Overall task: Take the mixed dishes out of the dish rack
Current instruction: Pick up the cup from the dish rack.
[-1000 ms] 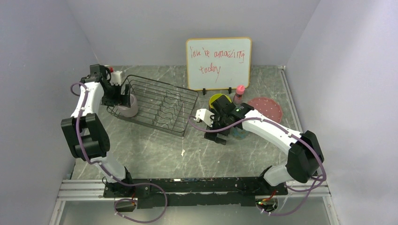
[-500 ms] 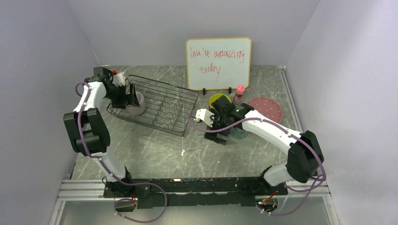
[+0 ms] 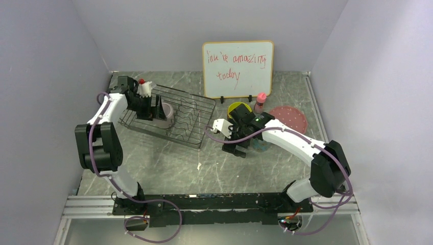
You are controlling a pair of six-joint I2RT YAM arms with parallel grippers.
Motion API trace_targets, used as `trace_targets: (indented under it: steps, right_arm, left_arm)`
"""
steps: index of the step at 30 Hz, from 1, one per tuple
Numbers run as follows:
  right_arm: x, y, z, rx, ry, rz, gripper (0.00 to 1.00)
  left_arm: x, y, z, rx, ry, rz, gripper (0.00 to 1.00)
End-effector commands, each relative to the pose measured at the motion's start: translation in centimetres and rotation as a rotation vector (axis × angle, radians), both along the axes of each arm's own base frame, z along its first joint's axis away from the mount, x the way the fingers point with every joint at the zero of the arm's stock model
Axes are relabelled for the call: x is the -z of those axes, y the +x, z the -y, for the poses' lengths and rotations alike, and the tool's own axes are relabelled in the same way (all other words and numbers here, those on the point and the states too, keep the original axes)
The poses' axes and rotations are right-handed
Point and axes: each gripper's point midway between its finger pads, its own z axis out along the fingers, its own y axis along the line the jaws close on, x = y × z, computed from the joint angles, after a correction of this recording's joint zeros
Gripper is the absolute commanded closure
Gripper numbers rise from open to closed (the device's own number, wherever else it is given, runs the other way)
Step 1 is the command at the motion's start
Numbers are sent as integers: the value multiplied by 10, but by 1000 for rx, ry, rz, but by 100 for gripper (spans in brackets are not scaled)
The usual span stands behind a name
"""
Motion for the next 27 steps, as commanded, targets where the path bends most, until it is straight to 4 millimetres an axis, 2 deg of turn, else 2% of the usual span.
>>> trace_targets:
  steps: [1,7,10,14,19,22,27]
  right_arm:
    - [-4,7,-4,11,20,17,1]
    - [-2,10,-5,10,9,13,1]
    - [-1,12,-6,11,3,9,1]
    - [-1,13,-4,14,-5,12,1]
    - [-1,13,-1,24,-7,23,1]
    - [-1,15,4,39,-6,25,1]
    - [-3,17,9,53,4,29,1]
  left_arm:
    - [-37,4,-1,54,32,191,6]
    - [-50,5,-19,19,147,253,6]
    - [-58,11,-20,15,154,280,6]
    - [-67,26,-14,33,173,331,6]
    - [-68,46,2,86,315,374,6]
    - [-65,55,8,106,391,387,6]
    - [-49,63,18,153,493,384,6]
